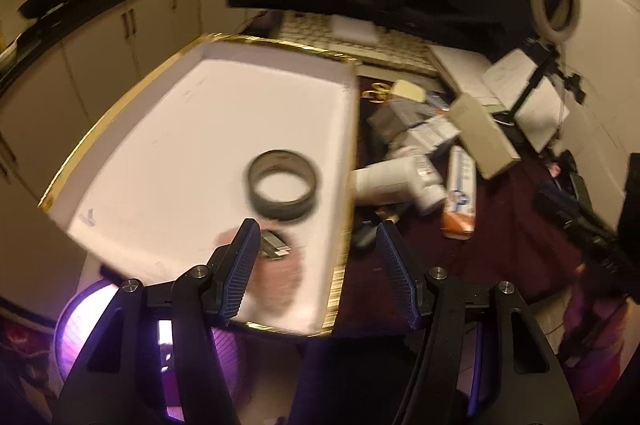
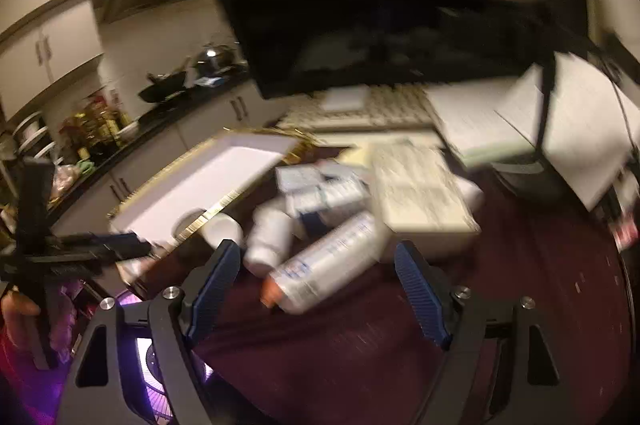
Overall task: Organize objects
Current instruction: 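Open both tools to release the brooch and tape, then withdraw, then grasp the large white printed box with the right tool while the left tool grasps the blue-white cream box, then carry both boxes over the white tray and lower them inside, then open both tools to release the boxes in the tray, then grasp a white pill bottle with the left tool while the right tool grasps another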
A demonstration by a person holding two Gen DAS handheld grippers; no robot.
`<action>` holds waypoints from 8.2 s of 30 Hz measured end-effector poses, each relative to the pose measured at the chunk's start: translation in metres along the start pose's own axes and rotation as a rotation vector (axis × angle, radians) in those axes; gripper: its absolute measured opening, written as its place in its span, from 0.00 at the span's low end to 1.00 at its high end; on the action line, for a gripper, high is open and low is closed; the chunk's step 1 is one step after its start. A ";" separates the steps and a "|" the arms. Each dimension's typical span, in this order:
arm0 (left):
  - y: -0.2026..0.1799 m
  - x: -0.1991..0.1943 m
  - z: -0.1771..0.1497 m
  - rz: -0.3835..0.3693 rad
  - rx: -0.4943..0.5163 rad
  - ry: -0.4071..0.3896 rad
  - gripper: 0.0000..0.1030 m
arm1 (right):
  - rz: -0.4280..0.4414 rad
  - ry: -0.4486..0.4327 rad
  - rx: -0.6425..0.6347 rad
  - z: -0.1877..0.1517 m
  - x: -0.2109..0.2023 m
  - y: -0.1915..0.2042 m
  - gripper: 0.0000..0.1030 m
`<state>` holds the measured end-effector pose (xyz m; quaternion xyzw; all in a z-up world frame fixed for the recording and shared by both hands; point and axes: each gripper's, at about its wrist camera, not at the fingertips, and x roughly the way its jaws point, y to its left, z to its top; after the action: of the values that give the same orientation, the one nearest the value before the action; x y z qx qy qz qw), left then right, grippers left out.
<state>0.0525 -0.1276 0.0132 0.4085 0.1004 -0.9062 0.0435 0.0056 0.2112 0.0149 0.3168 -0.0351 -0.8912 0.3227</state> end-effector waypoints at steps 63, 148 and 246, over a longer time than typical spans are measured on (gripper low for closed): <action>-0.147 0.094 0.018 -0.181 0.274 0.110 0.27 | -0.119 -0.046 0.203 -0.009 -0.024 -0.086 0.70; 0.111 0.041 0.035 0.044 -0.166 0.040 0.27 | 0.090 0.228 -0.348 0.108 0.149 0.116 0.70; -0.024 0.033 0.030 -0.020 0.232 -0.019 0.56 | 0.063 0.286 -0.019 0.008 0.118 0.044 0.37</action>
<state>0.0049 -0.1101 0.0117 0.4011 -0.0013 -0.9159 -0.0121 -0.0445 0.1051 -0.0310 0.4361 0.0098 -0.8267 0.3555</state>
